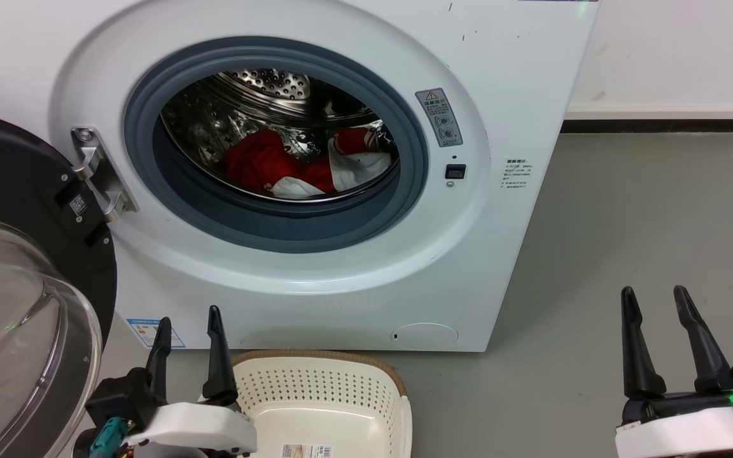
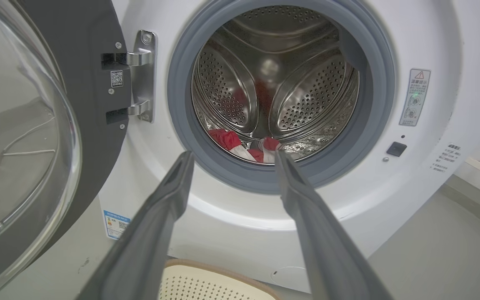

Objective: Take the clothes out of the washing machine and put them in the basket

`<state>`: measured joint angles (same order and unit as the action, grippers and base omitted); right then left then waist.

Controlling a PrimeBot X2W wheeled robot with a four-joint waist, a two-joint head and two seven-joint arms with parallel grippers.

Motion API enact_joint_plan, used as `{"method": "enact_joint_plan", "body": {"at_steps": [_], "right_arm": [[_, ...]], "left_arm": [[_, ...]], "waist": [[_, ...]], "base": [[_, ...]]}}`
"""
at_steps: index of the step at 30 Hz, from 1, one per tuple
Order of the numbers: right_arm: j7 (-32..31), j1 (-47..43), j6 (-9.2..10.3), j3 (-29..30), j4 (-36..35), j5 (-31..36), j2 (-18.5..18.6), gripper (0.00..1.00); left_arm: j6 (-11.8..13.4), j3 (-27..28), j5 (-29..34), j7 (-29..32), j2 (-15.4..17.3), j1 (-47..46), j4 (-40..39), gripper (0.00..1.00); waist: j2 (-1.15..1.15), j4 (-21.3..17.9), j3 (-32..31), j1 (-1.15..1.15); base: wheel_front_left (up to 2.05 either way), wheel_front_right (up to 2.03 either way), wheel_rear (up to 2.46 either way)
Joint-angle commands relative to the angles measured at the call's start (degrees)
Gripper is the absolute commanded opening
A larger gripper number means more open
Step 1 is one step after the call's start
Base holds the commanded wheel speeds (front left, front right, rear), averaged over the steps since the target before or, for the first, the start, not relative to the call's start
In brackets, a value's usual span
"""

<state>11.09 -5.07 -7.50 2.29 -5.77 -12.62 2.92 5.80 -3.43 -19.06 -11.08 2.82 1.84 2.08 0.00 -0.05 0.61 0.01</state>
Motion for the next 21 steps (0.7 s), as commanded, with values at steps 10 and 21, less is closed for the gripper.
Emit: {"method": "enact_joint_plan", "body": {"at_steps": [10, 21], "right_arm": [[1.7, -1.6, 0.02, -0.5, -1.8, 6.3, -0.1, 1.00], [2.8, -2.4, 0.02, -0.2, -2.6, 9.9, -0.1, 1.00]], "left_arm": [[0.7, -0.5, 6.0, -1.6, 0.1, 0.9, -0.3, 1.00], [1.2, -0.7, 10.3, -2.9, 0.1, 1.2, -0.1, 1.00]], "waist": [[0.00, -0.1, 0.0, -0.01], [0.00, -0.1, 0.1, -0.01]], "base": [[0.00, 0.00, 0.00], [0.00, 0.00, 0.00]]}}
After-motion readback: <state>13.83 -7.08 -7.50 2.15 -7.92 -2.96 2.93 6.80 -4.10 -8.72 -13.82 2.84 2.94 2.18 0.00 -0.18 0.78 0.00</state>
